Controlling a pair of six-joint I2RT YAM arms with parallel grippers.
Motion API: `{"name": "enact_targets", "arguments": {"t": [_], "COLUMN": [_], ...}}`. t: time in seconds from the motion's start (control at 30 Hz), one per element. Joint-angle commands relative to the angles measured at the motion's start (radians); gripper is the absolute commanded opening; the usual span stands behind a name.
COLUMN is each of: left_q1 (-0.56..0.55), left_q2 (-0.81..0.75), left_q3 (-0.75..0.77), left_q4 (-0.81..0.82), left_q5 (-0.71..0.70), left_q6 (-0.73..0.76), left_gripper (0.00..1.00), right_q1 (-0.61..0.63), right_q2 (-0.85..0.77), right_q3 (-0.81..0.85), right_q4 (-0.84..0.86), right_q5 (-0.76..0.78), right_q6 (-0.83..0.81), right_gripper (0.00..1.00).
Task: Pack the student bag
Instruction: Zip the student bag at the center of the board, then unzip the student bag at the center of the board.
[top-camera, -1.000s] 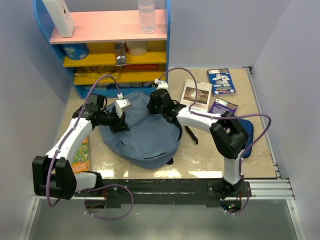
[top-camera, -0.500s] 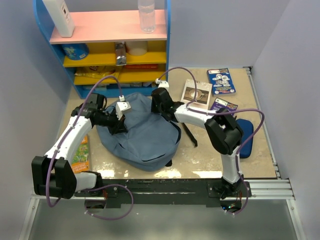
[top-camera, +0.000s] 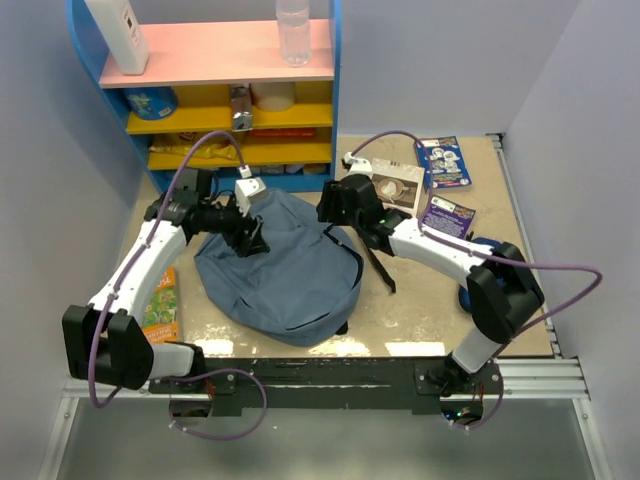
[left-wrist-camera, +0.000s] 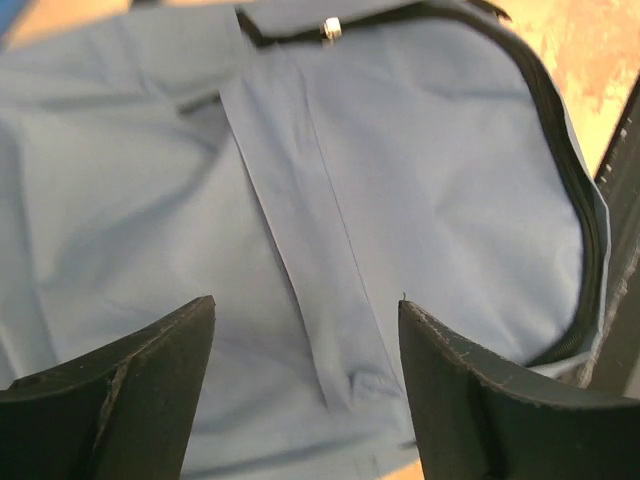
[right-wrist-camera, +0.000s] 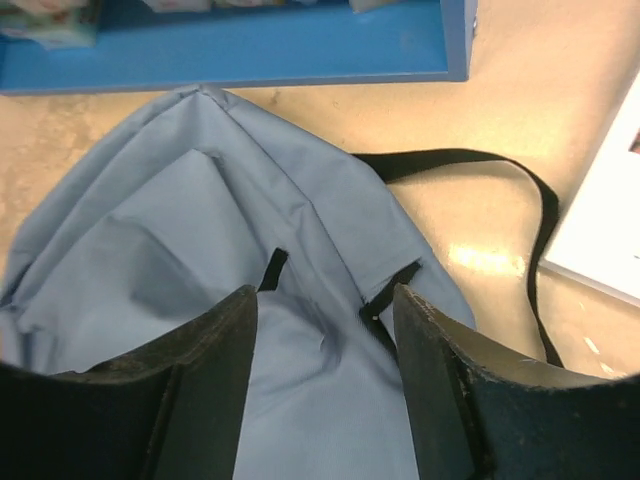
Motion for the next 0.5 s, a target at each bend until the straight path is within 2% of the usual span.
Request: {"name": "enact_targets", "arguments": {"t": [0.0,0.13,0.27,0.4,0.47], "left_q1": [-0.084,-0.19,-0.218,-0.23,-0.241], "left_q2": [0.064,0.192,0.286,0.318,0.328], "left_q3": [0.083,0.104,0.109,0.092,0.081], "left_q4": [0.14,0.206,0.228,0.248,0.262], "left_q5": [-0.055,-0.124,-0.167,-0.178,-0.199], "left_q6": [-0.101,-0.132,-0.139,-0.139,-0.141], "left_gripper": [0.79,0.8,0.81,0.81,0.81], "right_q1": [0.005,0.005,0.003,0.002,0.005], "right_q2": [-0.093,-0.131,-0.145,-0.148,-0.134], "right_q3": [-0.03,-0.073,-0.102,-0.148,-0.159], "right_q4": [-0.11,-0.211,-0.273,-0.276,-0.276], "right_q5": [0.066,0.132,0.14,0.12,0.112], "right_q6": [0.014,0.046,0.066,0.073,0.077], "right_gripper": [0.58,0.55,0.55,0.55,0.52]}}
